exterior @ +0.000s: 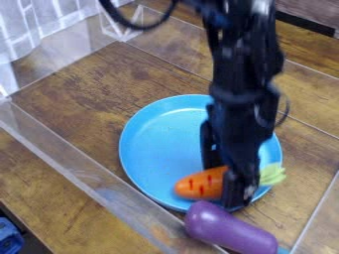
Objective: Put the carrot on the blue tray
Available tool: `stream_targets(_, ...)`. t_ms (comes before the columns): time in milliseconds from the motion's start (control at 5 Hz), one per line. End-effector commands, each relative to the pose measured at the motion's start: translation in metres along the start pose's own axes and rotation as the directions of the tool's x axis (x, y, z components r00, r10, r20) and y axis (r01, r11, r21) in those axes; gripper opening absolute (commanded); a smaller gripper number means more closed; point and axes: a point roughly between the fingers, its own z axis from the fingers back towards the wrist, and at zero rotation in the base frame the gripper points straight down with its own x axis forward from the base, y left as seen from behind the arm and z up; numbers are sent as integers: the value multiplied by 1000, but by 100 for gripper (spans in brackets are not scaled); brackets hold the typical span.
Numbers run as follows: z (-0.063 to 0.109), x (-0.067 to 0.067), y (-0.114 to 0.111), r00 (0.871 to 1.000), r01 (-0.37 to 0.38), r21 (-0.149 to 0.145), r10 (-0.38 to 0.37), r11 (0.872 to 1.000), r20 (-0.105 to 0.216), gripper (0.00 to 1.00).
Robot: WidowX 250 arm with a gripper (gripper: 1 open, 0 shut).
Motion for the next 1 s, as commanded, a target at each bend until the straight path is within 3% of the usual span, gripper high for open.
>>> stream_targets(0, 8, 5, -1, 998, -26, 33, 24, 999, 65, 100)
stream_targets(200, 4, 5, -5, 997, -31, 31, 29, 999, 70, 0)
stream_targets(600, 4, 16, -21, 995, -22, 23, 20, 999, 98, 0)
stream_targets(800, 2, 13, -15, 994, 35, 15, -36, 999, 107, 0)
